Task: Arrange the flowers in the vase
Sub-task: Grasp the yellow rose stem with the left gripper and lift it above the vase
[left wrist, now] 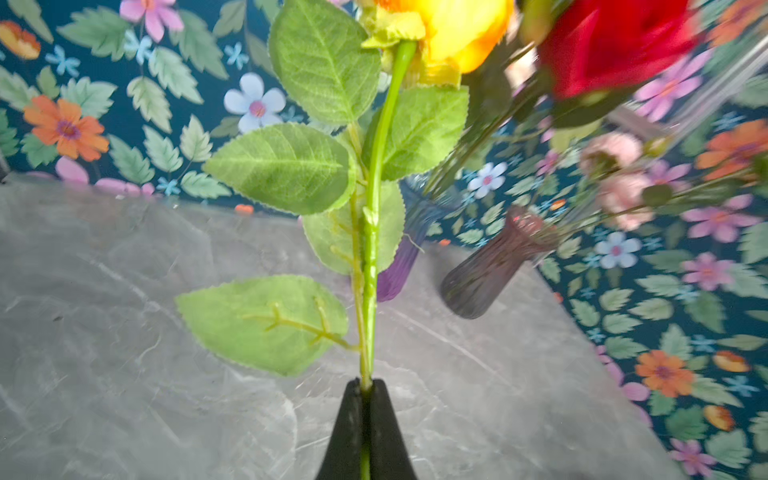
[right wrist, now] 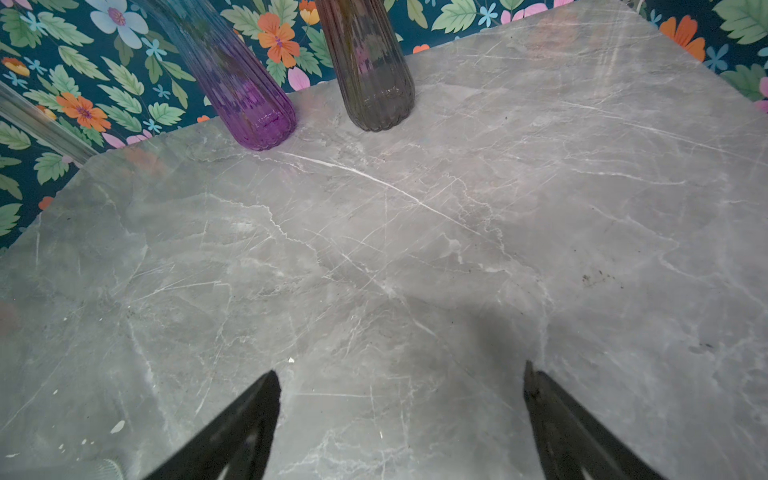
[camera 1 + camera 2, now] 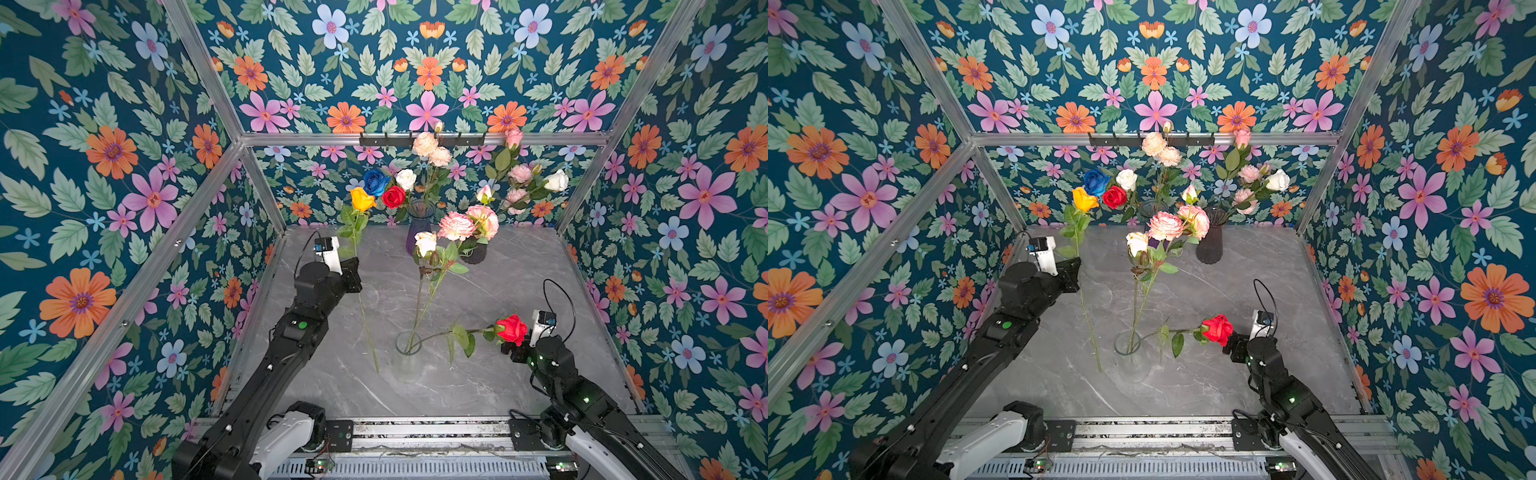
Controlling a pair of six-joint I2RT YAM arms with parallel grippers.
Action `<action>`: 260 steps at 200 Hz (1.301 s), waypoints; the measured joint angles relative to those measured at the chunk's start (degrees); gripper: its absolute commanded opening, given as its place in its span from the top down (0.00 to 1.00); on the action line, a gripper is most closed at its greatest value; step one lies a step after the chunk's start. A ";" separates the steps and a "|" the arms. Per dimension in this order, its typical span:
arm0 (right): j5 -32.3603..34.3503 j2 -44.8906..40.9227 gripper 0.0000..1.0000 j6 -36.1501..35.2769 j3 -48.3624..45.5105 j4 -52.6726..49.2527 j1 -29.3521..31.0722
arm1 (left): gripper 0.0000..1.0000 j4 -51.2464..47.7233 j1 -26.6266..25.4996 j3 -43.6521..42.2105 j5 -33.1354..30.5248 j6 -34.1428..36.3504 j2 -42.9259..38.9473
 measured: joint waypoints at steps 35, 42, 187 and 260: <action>-0.33 -0.02 0.07 -0.20 -0.26 0.24 0.00 | 1.00 6.99 -0.17 -0.11 9.31 -5.46 -6.23; -0.33 -0.02 0.07 -0.20 -0.28 0.24 0.00 | 1.00 9.07 -0.39 -0.15 11.06 -6.88 -6.84; -0.98 0.39 0.07 -0.87 -0.46 2.54 0.00 | 1.00 29.64 -12.85 2.47 14.21 -9.27 -8.07; -1.66 -0.13 0.07 -1.25 -0.63 2.56 0.00 | 1.00 34.73 -14.01 0.42 11.43 -3.69 -5.55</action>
